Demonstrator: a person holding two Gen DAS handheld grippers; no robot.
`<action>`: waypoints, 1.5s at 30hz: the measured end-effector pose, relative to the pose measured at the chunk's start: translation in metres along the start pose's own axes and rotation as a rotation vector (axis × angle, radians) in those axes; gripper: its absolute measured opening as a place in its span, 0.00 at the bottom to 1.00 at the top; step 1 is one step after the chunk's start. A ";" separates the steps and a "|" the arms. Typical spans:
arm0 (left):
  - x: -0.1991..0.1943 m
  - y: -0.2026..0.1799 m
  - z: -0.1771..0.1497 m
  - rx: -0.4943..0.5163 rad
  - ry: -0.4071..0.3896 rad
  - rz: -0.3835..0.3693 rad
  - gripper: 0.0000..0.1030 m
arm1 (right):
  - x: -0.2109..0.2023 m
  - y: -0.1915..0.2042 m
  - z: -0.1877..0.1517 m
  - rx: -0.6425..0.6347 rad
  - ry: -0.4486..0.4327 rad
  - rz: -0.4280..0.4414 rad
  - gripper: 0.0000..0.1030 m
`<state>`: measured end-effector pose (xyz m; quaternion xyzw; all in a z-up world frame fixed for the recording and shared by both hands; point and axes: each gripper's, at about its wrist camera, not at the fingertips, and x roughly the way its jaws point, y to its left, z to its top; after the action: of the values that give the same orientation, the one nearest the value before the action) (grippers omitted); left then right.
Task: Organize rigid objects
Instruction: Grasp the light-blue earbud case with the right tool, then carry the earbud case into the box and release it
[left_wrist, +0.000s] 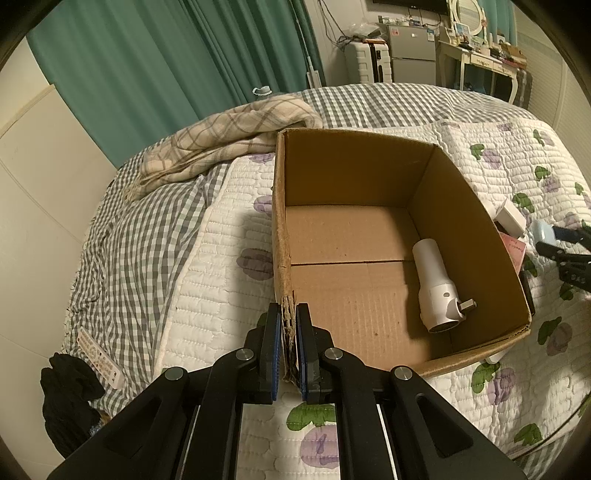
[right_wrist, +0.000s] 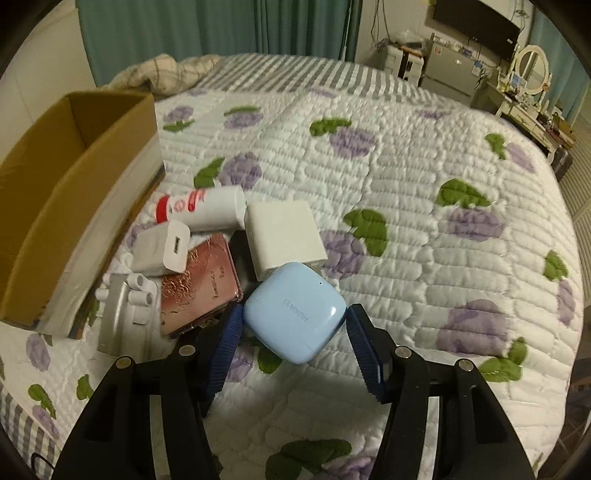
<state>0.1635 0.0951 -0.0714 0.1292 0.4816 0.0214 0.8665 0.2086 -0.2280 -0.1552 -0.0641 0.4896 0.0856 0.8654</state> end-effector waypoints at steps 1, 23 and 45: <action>0.000 0.001 0.000 0.000 0.000 0.001 0.07 | -0.006 0.000 0.001 -0.003 -0.012 0.001 0.56; -0.002 0.000 0.000 -0.007 0.001 -0.002 0.07 | -0.134 0.125 0.081 -0.231 -0.346 0.226 0.56; 0.000 0.001 0.002 -0.011 -0.006 -0.013 0.07 | -0.023 0.204 0.058 -0.268 -0.083 0.327 0.56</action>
<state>0.1650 0.0954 -0.0698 0.1213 0.4797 0.0178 0.8688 0.2028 -0.0188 -0.1115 -0.0947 0.4418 0.2916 0.8431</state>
